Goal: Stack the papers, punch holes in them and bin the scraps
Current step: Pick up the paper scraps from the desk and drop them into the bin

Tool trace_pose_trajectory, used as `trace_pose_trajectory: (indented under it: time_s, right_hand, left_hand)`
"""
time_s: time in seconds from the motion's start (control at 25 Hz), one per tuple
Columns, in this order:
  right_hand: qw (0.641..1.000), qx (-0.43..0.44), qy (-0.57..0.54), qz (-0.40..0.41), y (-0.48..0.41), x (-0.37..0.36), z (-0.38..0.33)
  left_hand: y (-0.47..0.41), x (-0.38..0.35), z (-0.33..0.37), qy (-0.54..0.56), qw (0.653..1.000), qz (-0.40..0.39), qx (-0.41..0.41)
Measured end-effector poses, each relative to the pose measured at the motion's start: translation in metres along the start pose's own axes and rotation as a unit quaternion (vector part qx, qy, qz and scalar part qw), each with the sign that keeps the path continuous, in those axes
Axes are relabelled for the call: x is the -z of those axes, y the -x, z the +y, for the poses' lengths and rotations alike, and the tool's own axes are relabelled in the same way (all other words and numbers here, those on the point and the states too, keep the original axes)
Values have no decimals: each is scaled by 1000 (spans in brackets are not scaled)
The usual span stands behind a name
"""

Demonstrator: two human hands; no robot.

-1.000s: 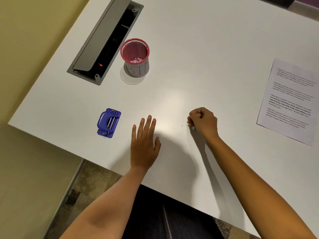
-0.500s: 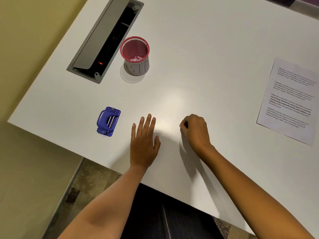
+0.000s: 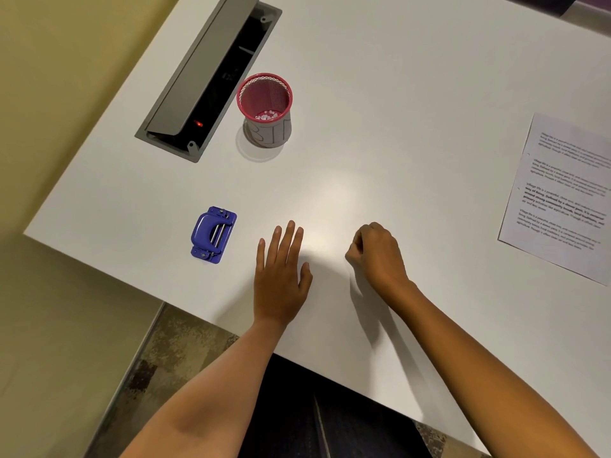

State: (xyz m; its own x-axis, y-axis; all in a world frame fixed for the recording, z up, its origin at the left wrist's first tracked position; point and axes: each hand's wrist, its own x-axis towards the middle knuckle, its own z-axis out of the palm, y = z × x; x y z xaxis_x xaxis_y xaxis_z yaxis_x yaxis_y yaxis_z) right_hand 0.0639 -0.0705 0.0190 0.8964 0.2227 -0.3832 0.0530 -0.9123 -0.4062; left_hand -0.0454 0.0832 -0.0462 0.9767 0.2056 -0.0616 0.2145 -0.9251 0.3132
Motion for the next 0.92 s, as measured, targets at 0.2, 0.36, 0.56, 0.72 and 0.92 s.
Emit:
trace_pose_trajectory:
  time_s: [0.2, 0.36, 0.56, 0.72, 0.92]
  right_hand:
    - [981, -68, -183, 15, 2, 6, 22]
    - [968, -86, -226, 60, 9, 6, 33]
    - [983, -5, -175, 54, 10, 0, 30]
    - [991, 33, -108, 67, 8, -3, 23]
    - [997, 41, -34, 47, 6, 2, 16]
  left_hand:
    - [0, 0, 0, 3, 1000, 6, -2]
    - [0, 0, 0, 3, 1000, 7, -2]
    - [0, 0, 1, 1, 1000, 6, -1]
    - [0, -1, 0, 3, 1000, 6, -1]
    - [0, -2, 0, 1, 1000, 6, -1]
